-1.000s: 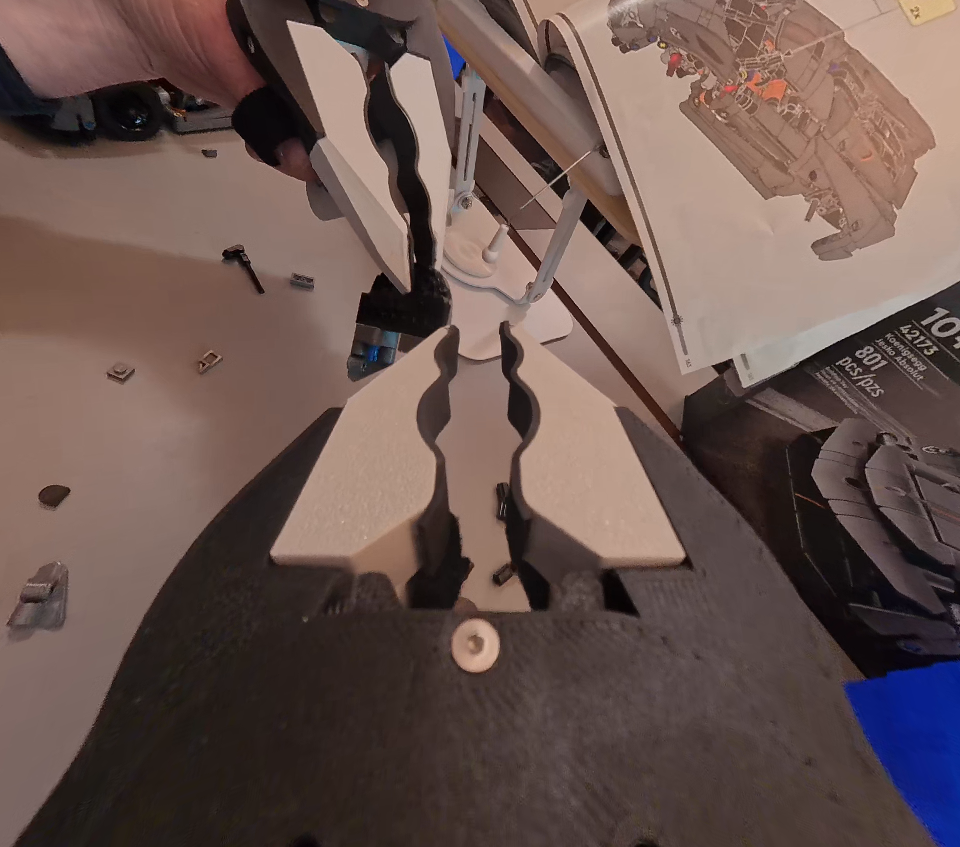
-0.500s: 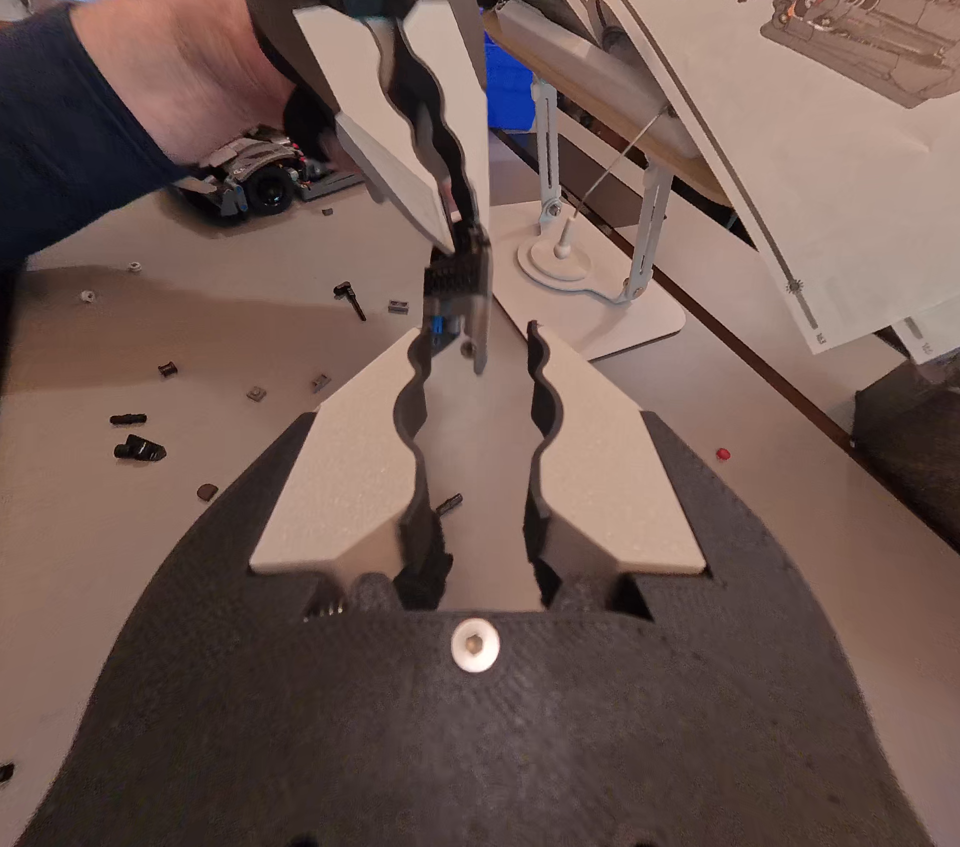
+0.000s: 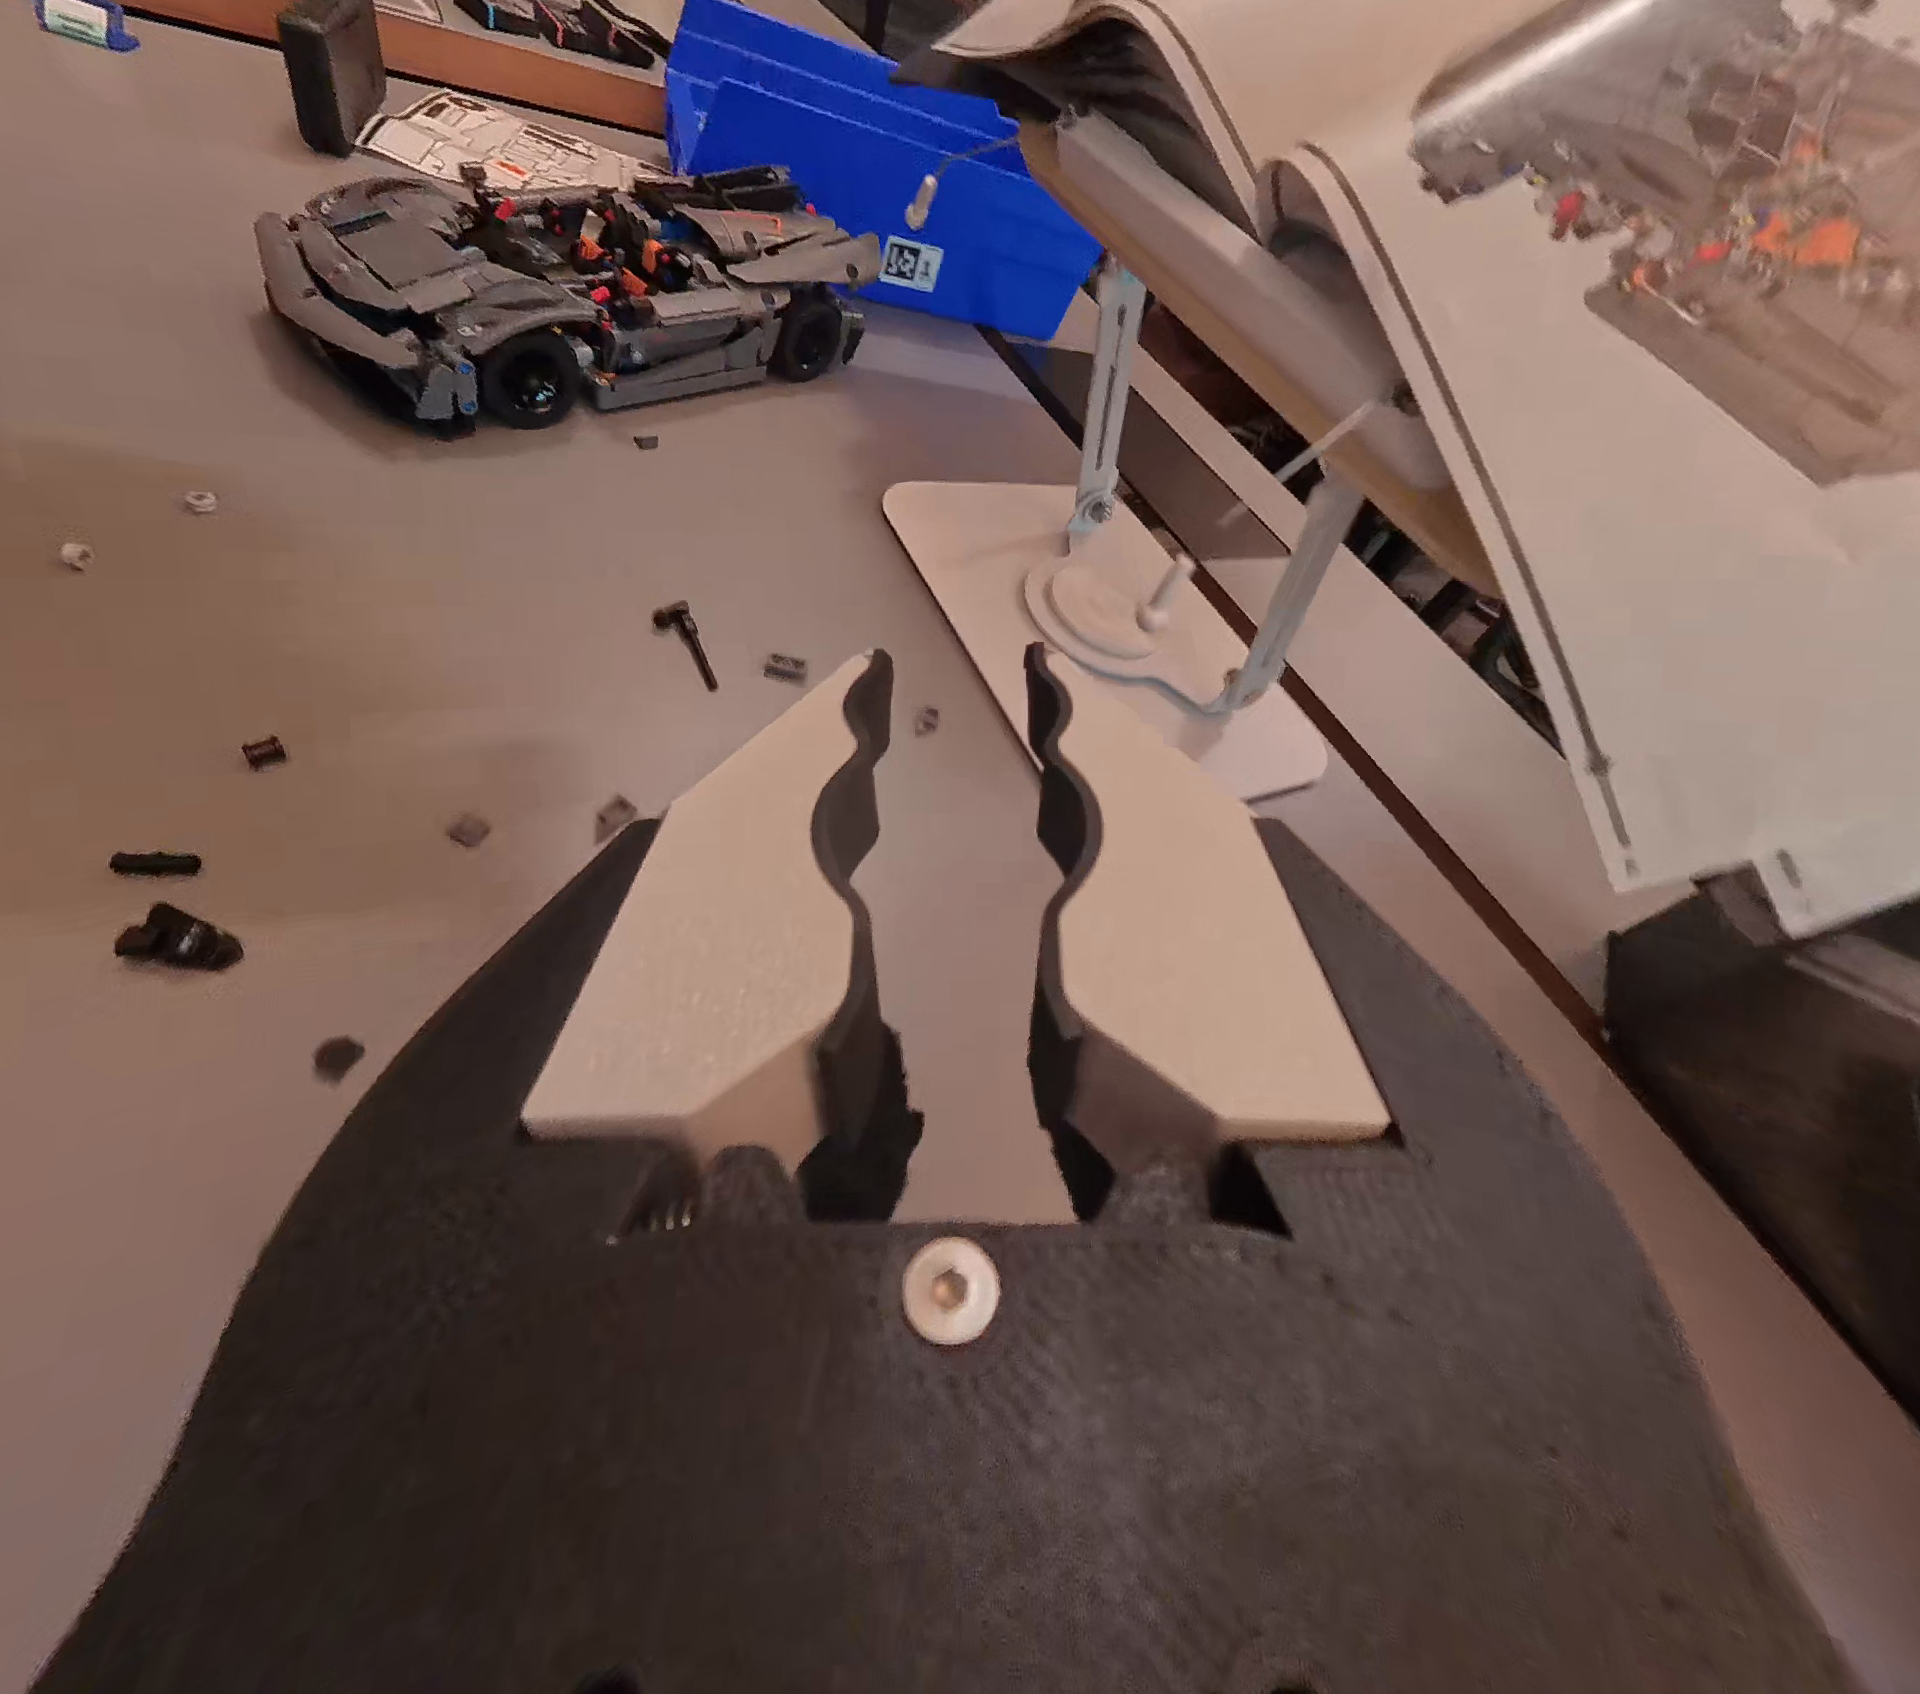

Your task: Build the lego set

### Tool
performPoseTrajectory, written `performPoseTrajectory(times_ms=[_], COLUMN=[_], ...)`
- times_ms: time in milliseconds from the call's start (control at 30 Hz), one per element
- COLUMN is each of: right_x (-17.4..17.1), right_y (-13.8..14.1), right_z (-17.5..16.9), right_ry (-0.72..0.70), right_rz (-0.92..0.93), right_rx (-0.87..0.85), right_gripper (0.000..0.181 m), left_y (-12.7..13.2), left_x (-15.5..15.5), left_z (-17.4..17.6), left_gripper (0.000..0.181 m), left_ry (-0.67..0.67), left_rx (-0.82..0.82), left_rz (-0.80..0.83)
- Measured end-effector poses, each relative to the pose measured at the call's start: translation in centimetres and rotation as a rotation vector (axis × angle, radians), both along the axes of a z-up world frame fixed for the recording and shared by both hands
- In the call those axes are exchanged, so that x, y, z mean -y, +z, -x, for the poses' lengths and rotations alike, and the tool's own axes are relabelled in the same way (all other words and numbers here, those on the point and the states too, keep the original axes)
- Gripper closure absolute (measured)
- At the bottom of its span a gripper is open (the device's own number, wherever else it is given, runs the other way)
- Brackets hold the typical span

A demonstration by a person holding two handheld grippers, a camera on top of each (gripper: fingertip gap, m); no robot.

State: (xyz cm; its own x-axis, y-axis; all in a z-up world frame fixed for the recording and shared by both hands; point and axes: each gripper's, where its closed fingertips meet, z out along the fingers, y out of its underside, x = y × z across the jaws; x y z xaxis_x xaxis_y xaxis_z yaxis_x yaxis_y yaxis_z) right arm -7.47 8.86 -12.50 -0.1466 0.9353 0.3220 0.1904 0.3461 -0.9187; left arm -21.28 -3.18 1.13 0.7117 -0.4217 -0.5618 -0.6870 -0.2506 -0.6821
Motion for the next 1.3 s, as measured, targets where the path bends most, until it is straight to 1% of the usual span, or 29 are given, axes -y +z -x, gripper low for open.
performPoseTrajectory(times_ms=[33,100,167,233,333,400,500,600,700,833,933,1000,1100,1167,1300], right_x=[0.8,2.9,5.4,7.8,10.8,12.4,14.4,15.3,15.6,15.5,15.7,15.7,15.6,15.3,15.5], right_y=[0.1,0.1,-0.1,0.2,1.3,2.2,3.2,4.2,4.1,1.9,-0.3,-1.3,-1.8,-2.3,-2.9], right_z=[0.7,2.7,5.1,7.8,12.0,14.6,17.9,20.9,23.6,26.0,26.7,27.0,27.2,27.3,27.4], right_ry=[0.016,0.056,0.101,0.144,0.212,0.262,0.340,0.365,0.365,0.374,0.383,0.387,0.392,0.382,0.382], right_rz=[-0.005,-0.030,-0.058,-0.055,0.024,0.086,0.131,0.145,0.136,0.149,0.135,0.130,0.184,0.191,0.190], right_rx=[0.003,0.025,0.061,0.072,0.082,0.082,0.092,0.080,0.083,0.134,0.182,0.199,0.202,0.213,0.223], right_gripper=[0.156,0.155,0.153,0.153,0.151,0.152,0.152,0.152,0.151,0.151,0.148,0.147,0.147,0.147,0.147], left_y=[0.0,-0.5,-2.1,-3.8,-5.9,-6.7,-7.3,-8.4,-9.8,-11.0,-12.4,-13.3,-14.5,-15.3,-16.0], left_x=[1.2,2.9,4.3,5.3,6.3,6.9,7.6,7.8,7.8,7.7,7.6,7.2,6.8,6.7,6.6], left_z=[1.3,4.5,7.0,8.7,10.6,11.9,13.1,13.6,14.5,15.3,15.8,15.5,15.8,15.7,15.3], left_gripper=[0.174,0.174,0.173,0.173,0.174,0.173,0.173,0.174,0.174,0.173,0.173,0.173,0.174,0.173,0.173], left_ry=[0.030,0.132,0.205,0.258,0.320,0.369,0.396,0.407,0.447,0.480,0.488,0.465,0.466,0.449,0.438], left_rx=[0.004,0.003,0.030,0.083,0.180,0.239,0.291,0.239,0.128,0.056,-0.033,-0.051,-0.157,-0.200,-0.194], left_rz=[-0.009,-0.026,-0.004,0.016,0.034,0.036,0.022,0.040,0.077,0.079,0.124,0.159,0.231,0.280,0.288])
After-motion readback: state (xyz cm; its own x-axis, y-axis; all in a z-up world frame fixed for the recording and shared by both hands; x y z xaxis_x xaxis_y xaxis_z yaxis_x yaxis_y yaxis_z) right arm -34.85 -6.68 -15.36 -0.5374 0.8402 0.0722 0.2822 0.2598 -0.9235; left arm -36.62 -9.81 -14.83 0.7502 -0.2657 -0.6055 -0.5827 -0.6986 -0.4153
